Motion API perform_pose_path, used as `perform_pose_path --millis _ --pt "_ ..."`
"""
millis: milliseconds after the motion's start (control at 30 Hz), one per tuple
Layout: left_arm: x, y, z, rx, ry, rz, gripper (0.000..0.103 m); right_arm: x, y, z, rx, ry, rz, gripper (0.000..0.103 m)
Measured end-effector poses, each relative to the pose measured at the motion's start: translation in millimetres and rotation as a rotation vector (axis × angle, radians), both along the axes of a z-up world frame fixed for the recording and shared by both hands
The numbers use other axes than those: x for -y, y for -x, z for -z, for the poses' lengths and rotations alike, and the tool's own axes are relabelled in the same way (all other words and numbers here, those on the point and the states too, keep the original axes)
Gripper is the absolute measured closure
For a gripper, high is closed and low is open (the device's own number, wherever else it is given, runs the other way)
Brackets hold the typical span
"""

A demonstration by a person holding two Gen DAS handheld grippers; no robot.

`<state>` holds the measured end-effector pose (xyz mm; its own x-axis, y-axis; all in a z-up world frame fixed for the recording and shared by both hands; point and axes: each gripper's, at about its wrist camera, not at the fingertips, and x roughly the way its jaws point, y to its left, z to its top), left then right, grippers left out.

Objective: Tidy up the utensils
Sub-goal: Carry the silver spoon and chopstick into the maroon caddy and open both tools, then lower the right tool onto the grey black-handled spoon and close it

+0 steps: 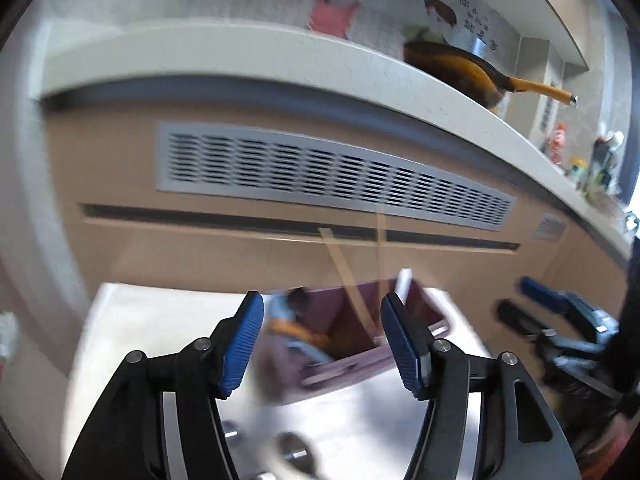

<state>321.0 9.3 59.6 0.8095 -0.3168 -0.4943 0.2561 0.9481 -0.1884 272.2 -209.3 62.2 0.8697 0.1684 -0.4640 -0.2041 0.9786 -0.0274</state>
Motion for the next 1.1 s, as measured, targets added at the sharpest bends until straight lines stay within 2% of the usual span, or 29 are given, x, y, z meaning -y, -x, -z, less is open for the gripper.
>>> perform_pose_path --millis 67,200,400,467,500,600,633,733,867,1100 --pt "-15.8 16.3 10.7 -0.011 -0.029 -0.04 0.041 3.7 12.7 3.7 -0.003 -0.014 0.004 0.038" --pt "-55.3 45.9 47.5 -0.123 0.006 -0.104 0.041 -5.2 27.1 21.6 -0.077 -0.009 -0.022 0.038" --pt "-96.1 92.0 79.1 -0.173 -0.015 -0.255 0.041 -55.9 36.0 65.7 -0.195 0.062 -0.121 0.039" --pt "-106.3 100.2 83.6 -0.172 -0.018 -0.296 0.041 -76.9 39.5 79.6 -0.231 0.073 -0.183 0.044" --pt "-113.8 102.3 86.4 -0.181 -0.005 -0.307 0.041 -87.0 41.9 85.9 -0.255 0.073 -0.224 0.051" --pt "-126.1 102.0 92.9 -0.216 0.037 -0.308 0.041 -120.4 45.1 107.2 -0.353 0.118 -0.348 0.076" --pt "-128.3 102.2 95.4 -0.223 0.041 -0.309 0.041 -127.1 44.3 111.5 -0.366 0.134 -0.359 0.08" --pt "-130.7 107.1 101.5 -0.236 0.06 -0.301 0.041 -135.5 32.8 120.2 -0.384 0.149 -0.326 0.08" --pt "-121.6 102.1 103.4 -0.253 0.065 -0.282 0.041 -145.5 -0.1 135.0 -0.488 0.156 -0.299 0.076" --pt "-112.5 98.8 105.5 -0.279 0.067 -0.252 0.041 -151.6 -21.1 145.6 -0.538 0.116 -0.278 0.076"
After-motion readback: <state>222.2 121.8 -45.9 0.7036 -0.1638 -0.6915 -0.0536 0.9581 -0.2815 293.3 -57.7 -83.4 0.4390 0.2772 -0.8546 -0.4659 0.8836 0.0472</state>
